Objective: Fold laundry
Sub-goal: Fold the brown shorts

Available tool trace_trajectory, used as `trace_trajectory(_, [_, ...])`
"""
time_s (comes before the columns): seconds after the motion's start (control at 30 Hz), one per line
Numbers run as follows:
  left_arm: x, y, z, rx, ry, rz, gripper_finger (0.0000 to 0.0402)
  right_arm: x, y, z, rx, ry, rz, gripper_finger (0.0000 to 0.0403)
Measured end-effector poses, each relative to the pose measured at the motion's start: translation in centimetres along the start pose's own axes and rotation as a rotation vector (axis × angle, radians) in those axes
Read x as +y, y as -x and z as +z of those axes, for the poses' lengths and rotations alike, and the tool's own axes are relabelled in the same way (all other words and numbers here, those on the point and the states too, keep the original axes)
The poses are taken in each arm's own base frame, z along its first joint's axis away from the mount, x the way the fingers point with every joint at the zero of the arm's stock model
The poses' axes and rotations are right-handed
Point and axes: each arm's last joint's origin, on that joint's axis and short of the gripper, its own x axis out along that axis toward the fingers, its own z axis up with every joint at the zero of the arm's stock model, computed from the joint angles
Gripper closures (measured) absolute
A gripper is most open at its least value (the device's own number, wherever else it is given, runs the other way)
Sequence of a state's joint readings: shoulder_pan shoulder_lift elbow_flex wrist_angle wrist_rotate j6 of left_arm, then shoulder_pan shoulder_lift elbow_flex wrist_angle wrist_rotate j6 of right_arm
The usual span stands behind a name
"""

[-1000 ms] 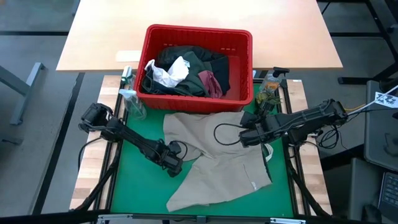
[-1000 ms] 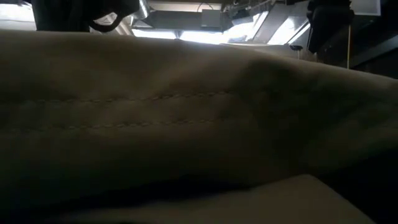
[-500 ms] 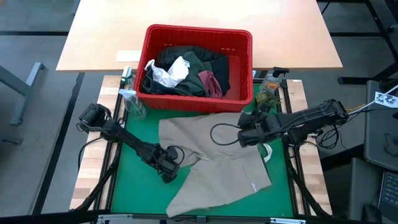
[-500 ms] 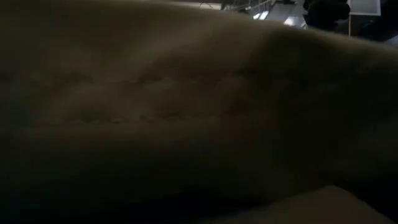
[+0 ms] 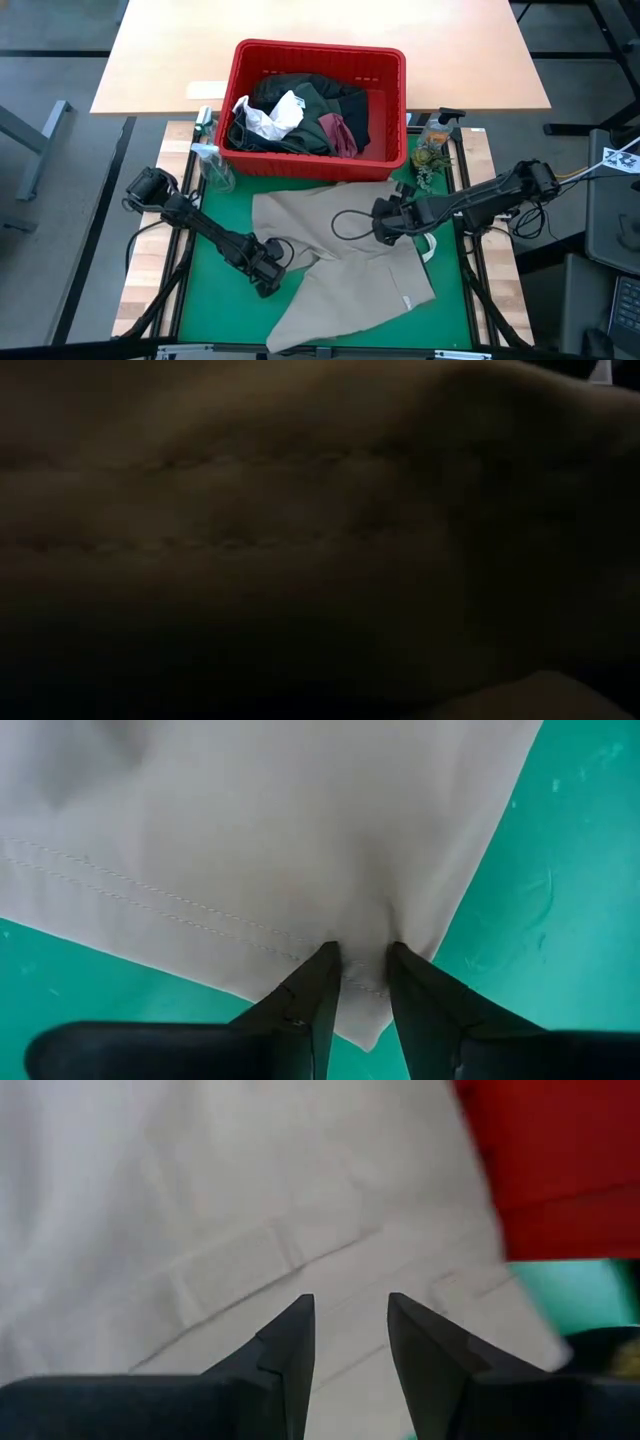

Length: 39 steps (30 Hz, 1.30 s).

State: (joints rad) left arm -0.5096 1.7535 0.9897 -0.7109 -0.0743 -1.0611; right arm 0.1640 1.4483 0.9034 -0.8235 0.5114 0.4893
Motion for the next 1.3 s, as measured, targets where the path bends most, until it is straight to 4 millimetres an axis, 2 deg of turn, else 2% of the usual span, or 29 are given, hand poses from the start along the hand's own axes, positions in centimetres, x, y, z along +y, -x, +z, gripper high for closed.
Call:
trace_trajectory(0.23, [-0.2, 0.0, -0.3, 0.058, -0.007, -0.032, 0.0336, -1.0, -4.7, -3.1, 0.058, -0.083, 0.035, 0.0274])
trace_trajectory(0.33, [-0.2, 0.1, -0.5, 0.105, -0.008, -0.052, 0.0345, -1.6, -5.9, -4.2, 0.099, -0.124, 0.038, 0.0274])
trace_trajectory(0.47, [-0.4, 0.1, -0.9, 0.150, -0.017, -0.075, 0.0357, -2.1, -6.5, -4.6, 0.124, -0.164, 0.046, 0.0274])
trace_trajectory(0.7, [-0.9, 0.8, -0.9, 0.185, -0.022, -0.071, 0.0384, -2.1, -6.1, -3.9, 0.121, -0.142, 0.054, 0.0274])
trace_trajectory(0.87, [-1.3, 2.0, -0.7, 0.212, -0.024, -0.058, 0.0398, -2.2, -5.1, -2.6, 0.115, -0.086, 0.055, 0.0274])
trace_trajectory(1.07, [-1.7, 3.0, -0.7, 0.220, -0.031, -0.039, 0.0391, -2.7, -3.3, -0.9, 0.134, -0.051, -0.001, 0.0274])
trace_trajectory(1.3, [-1.9, 3.1, -1.1, 0.221, -0.011, -0.040, 0.0372, -3.3, -1.1, 1.0, 0.127, -0.023, -0.024, 0.0274])
